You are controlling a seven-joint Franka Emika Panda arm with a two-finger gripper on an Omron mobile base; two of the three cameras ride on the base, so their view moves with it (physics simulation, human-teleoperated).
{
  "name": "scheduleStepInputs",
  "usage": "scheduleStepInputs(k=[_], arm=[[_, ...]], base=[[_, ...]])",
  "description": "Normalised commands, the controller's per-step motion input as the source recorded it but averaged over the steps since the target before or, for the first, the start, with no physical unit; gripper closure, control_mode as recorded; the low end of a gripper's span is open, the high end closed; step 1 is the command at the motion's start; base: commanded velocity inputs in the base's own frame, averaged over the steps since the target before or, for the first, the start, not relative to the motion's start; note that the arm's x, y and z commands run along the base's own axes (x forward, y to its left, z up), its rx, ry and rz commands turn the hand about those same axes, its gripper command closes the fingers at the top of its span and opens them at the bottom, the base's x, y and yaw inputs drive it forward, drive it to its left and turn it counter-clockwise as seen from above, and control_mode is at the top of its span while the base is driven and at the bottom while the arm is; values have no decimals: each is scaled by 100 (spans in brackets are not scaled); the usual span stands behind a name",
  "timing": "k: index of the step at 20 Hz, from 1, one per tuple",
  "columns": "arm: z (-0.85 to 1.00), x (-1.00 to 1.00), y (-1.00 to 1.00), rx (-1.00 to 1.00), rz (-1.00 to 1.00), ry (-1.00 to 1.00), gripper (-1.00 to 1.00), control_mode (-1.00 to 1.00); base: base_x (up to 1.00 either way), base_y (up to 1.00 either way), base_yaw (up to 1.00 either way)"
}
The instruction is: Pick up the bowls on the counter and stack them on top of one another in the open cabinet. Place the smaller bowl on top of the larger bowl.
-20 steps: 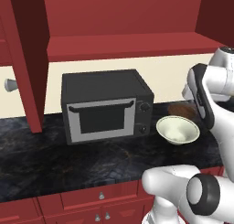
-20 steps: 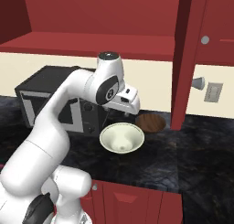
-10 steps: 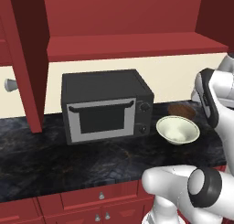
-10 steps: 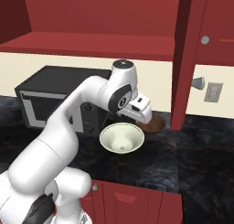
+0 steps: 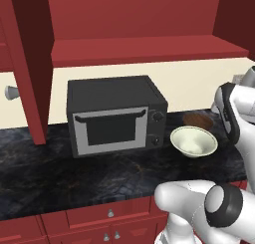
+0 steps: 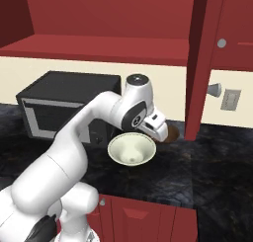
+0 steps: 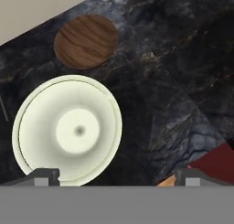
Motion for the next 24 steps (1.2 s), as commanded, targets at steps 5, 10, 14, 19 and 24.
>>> scheduleStepInputs(k=[5,10,14,19,24], arm=[[-13,9,-13,3,-8,-2,-100,-100],[-12,14,-17,6,-7,0,-100,-100],[-12,18,-15,6,-7,0,-100,-100],[-10,23,-13,4,-7,-2,-100,-100],[-16,26,-8,4,-6,-3,-100,-100]], base=[[0,0,0],[0,0,0],[0,0,0],[0,0,0],[0,0,0]])
